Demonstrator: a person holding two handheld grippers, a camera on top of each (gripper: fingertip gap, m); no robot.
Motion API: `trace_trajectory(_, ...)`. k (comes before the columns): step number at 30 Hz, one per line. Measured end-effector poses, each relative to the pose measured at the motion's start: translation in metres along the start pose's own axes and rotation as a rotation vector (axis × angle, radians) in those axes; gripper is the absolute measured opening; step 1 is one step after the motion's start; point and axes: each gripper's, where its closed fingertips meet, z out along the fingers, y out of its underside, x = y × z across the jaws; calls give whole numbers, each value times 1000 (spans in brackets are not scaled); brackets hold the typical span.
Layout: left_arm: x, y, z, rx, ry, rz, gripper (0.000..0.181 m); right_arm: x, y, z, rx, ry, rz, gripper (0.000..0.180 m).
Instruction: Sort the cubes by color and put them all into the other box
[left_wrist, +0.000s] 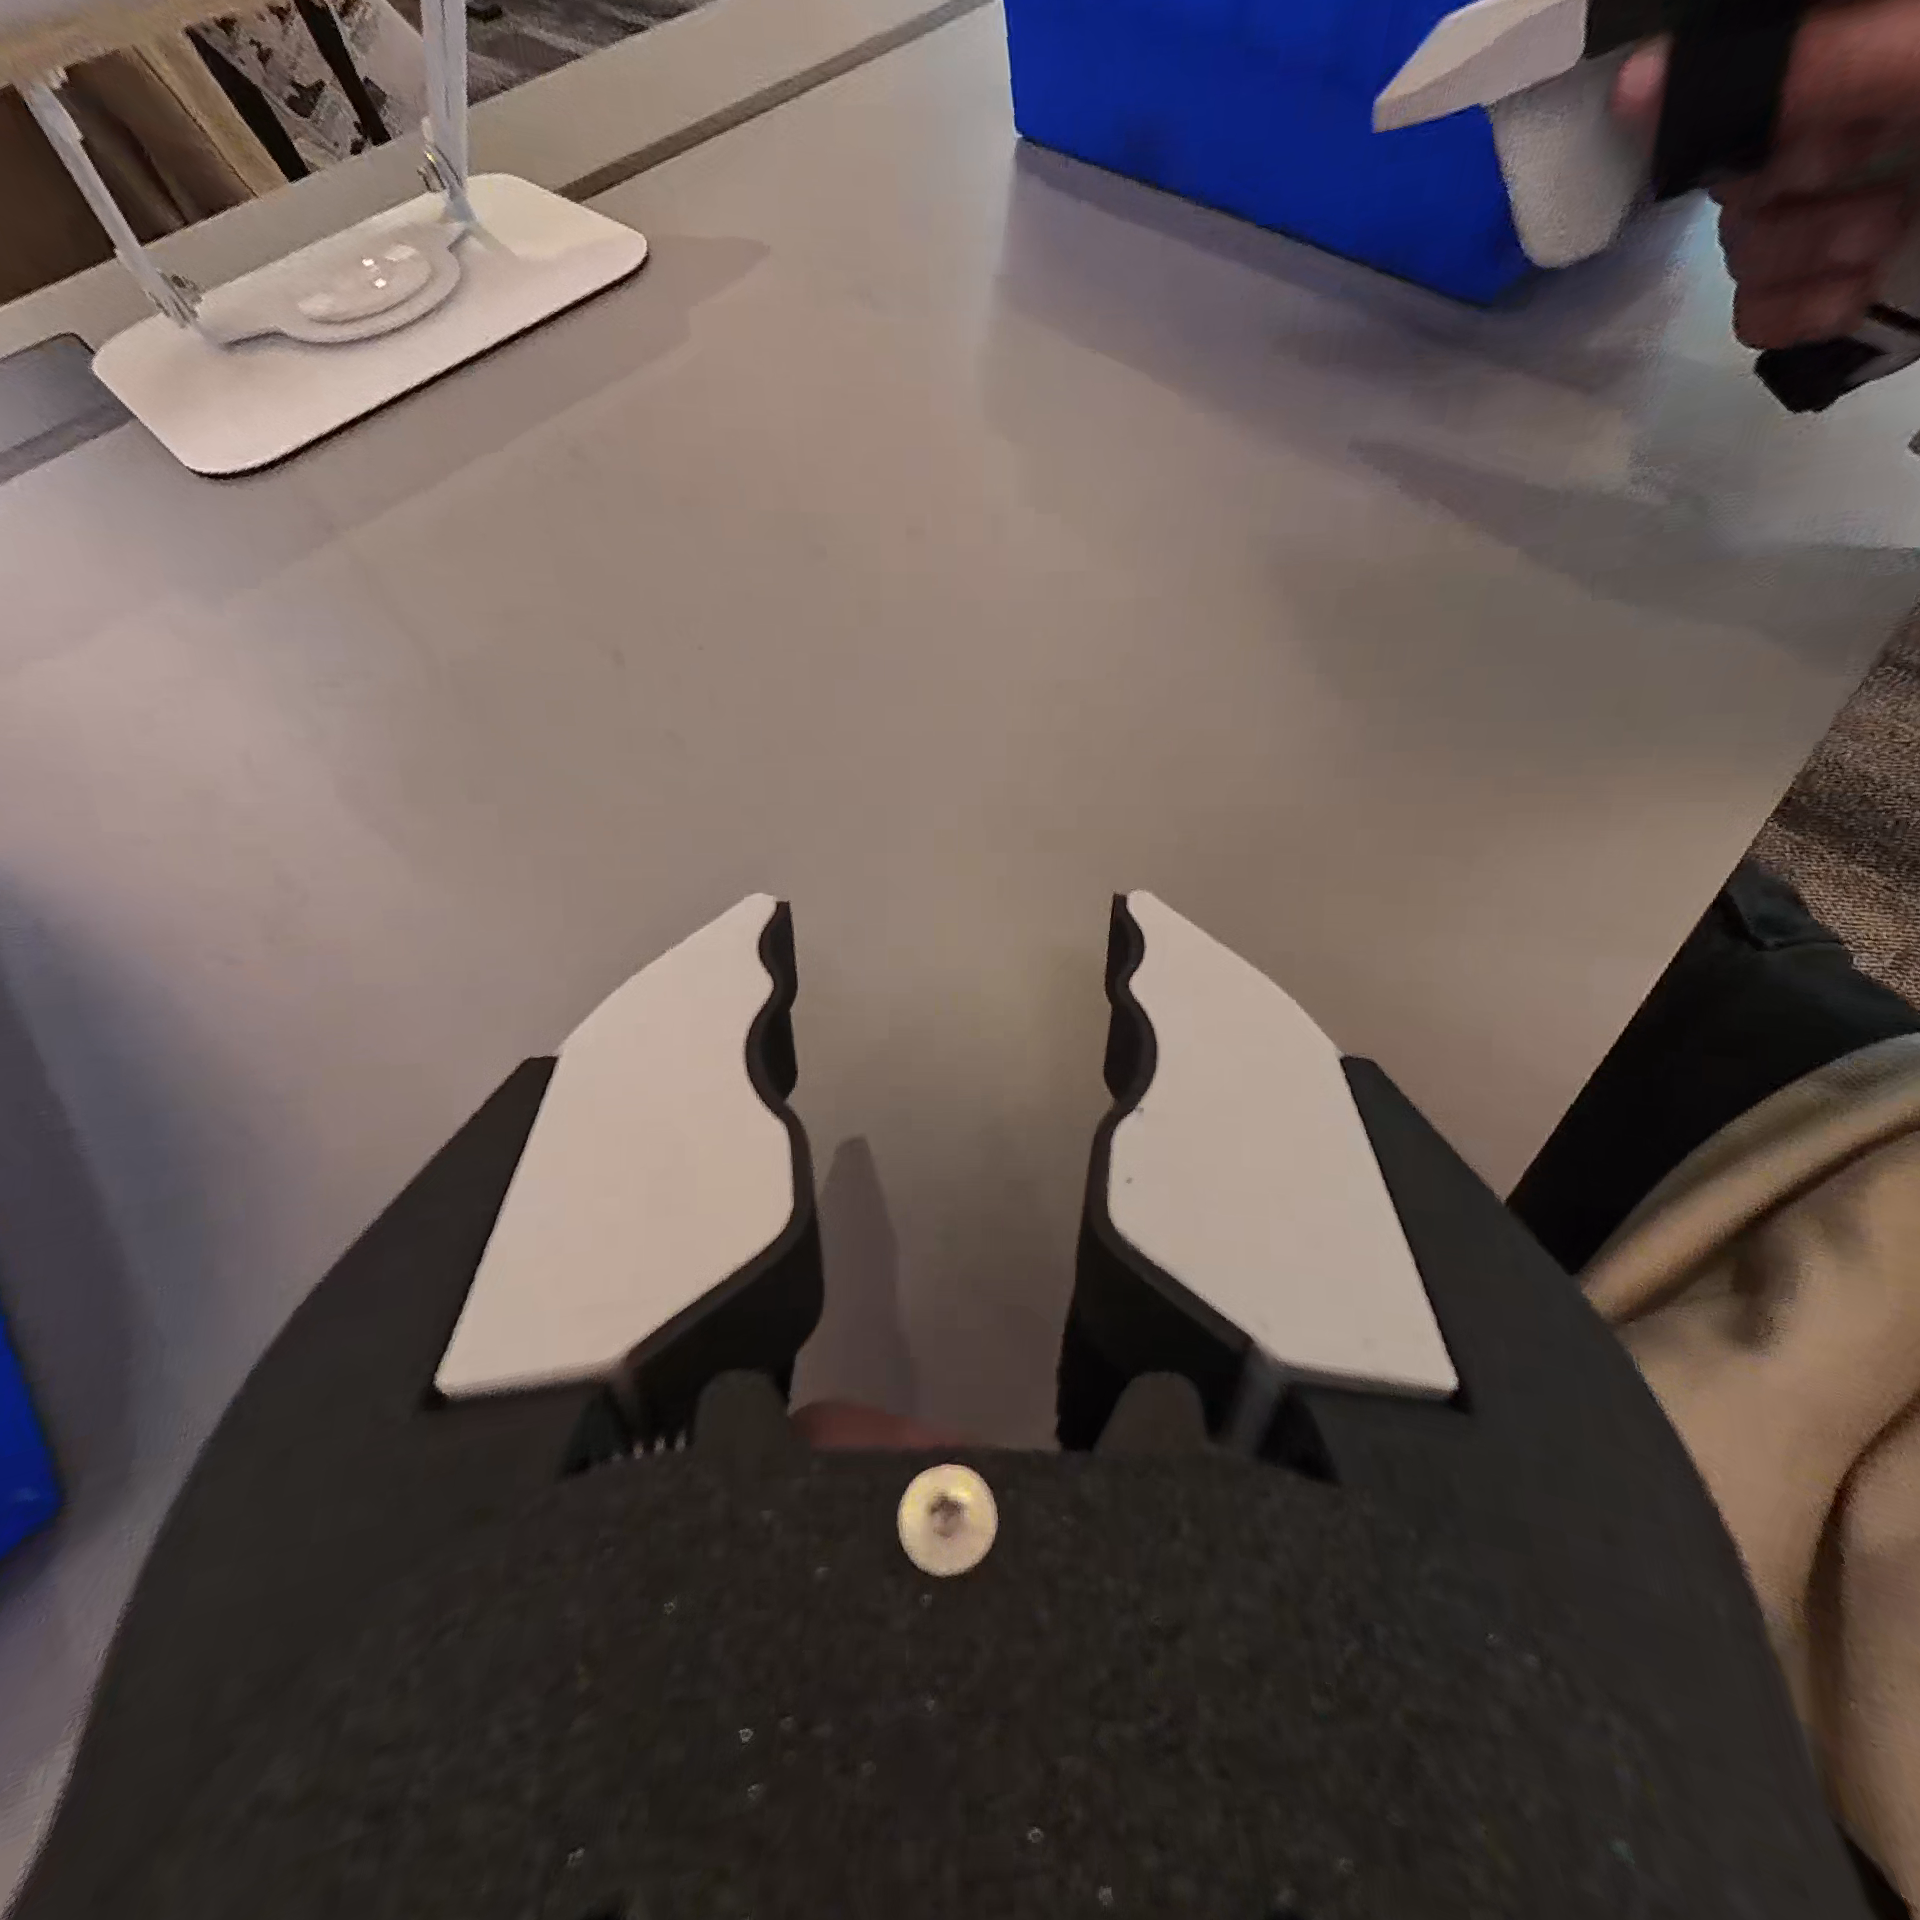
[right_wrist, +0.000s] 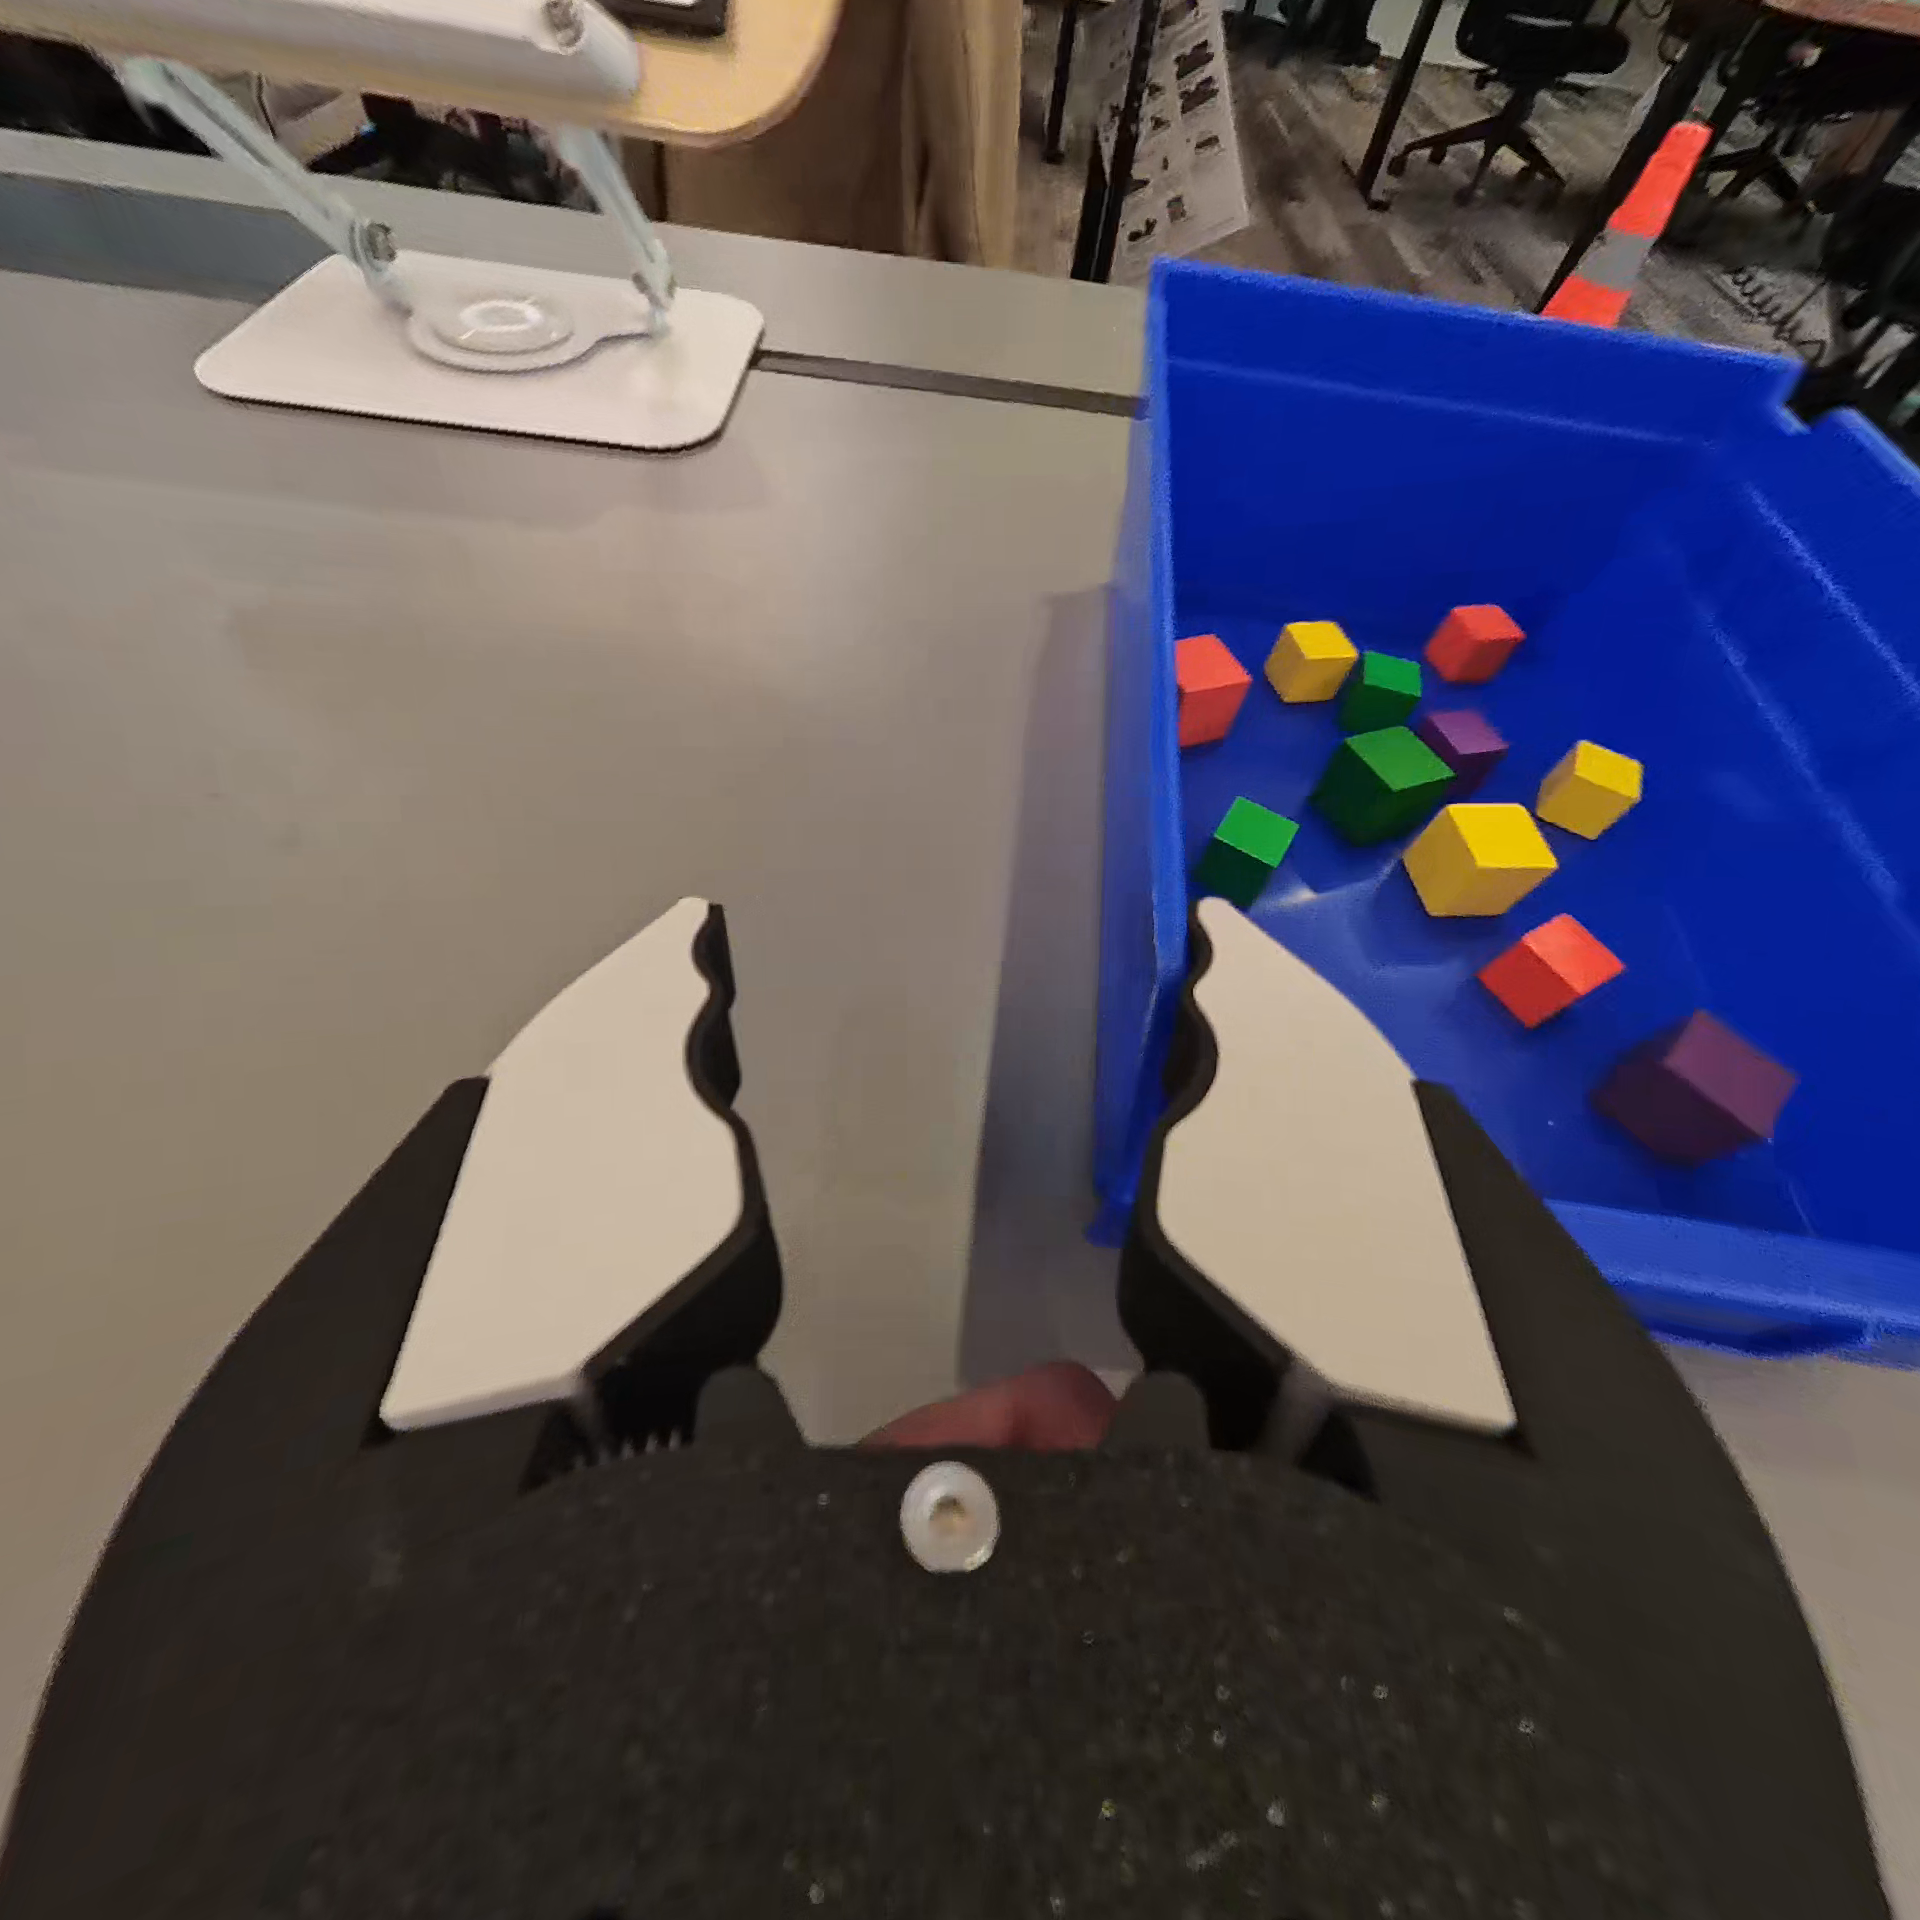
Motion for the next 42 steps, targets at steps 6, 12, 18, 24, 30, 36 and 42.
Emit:
trace_trajectory(6, 2, -3, 1, 13, 9, -3, 57, -68, -13, -3, 29, -231, 64, 79)
trace_trajectory(12, 28, -29, 23, 58, 84, 12, 57, -63, -23, -59, 144, -255, 67, 66)
trace_trajectory(18, 49, -106, 102, 86, 26, 5, 54, 36, 14, -95, 165, 144, 51, 64)
trace_trajectory(24, 75, -139, 188, -5, 62, -178, 58, 66, 31, -98, 165, 292, 53, 58)
trace_trajectory(30, 74, -146, 214, 34, -21, -295, 8, 81, 49, -57, 40, 213, 270, 42)
trace_trajectory(36, 69, -142, 200, 47, -163, -296, 4, 90, 41, -56, 58, 280, 294, 6)
trace_trajectory(42, 52, -136, 143, 134, -218, -299, 4, 52, 29, -75, 134, 208, 325, 4)
